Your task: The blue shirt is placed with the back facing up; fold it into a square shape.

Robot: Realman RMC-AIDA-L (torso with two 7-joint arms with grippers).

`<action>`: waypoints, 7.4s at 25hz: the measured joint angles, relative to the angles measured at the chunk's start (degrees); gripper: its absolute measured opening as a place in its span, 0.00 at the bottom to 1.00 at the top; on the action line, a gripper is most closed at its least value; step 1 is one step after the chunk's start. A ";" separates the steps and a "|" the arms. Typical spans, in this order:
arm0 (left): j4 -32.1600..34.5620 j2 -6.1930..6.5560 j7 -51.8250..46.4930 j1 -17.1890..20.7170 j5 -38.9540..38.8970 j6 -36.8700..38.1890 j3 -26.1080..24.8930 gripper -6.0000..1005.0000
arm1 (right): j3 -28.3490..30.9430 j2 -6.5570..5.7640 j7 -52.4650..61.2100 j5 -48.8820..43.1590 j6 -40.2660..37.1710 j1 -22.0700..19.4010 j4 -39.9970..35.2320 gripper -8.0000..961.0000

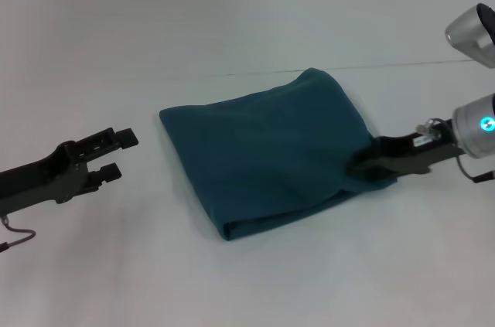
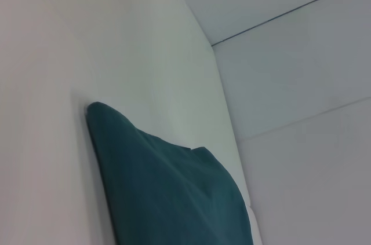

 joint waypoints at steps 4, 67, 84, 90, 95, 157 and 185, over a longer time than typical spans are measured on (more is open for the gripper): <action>0.00 0.06 0.01 0.01 0.01 0.00 -0.26 0.96 | 0.16 -1.26 2.52 -4.52 1.48 -0.62 -1.83 0.53; -1.61 -0.24 -10.19 -0.53 2.14 0.36 3.64 0.96 | 6.30 -2.96 1.32 0.75 -9.21 -1.93 -12.66 0.53; -9.33 -2.69 -12.41 -5.41 2.30 -5.60 15.40 0.96 | 6.70 -3.36 1.86 -0.35 -11.05 -1.01 -13.34 0.54; -10.61 -3.39 -12.43 -6.08 2.17 -10.32 15.98 0.96 | 6.69 -3.25 1.72 -0.24 -11.18 -1.01 -13.27 0.54; -12.13 -3.59 -12.44 -7.12 1.80 -13.54 15.98 0.96 | 6.69 -3.22 1.64 -0.20 -11.11 -1.03 -13.18 0.54; -9.07 -1.44 -11.40 -2.65 5.95 -9.31 15.55 0.04 | 7.13 -3.19 1.53 -0.11 -11.19 -1.64 -12.59 0.55; 4.42 0.14 3.52 3.79 6.92 8.75 -0.50 0.48 | 6.67 -2.80 -5.84 0.44 -12.75 -1.27 -12.24 0.65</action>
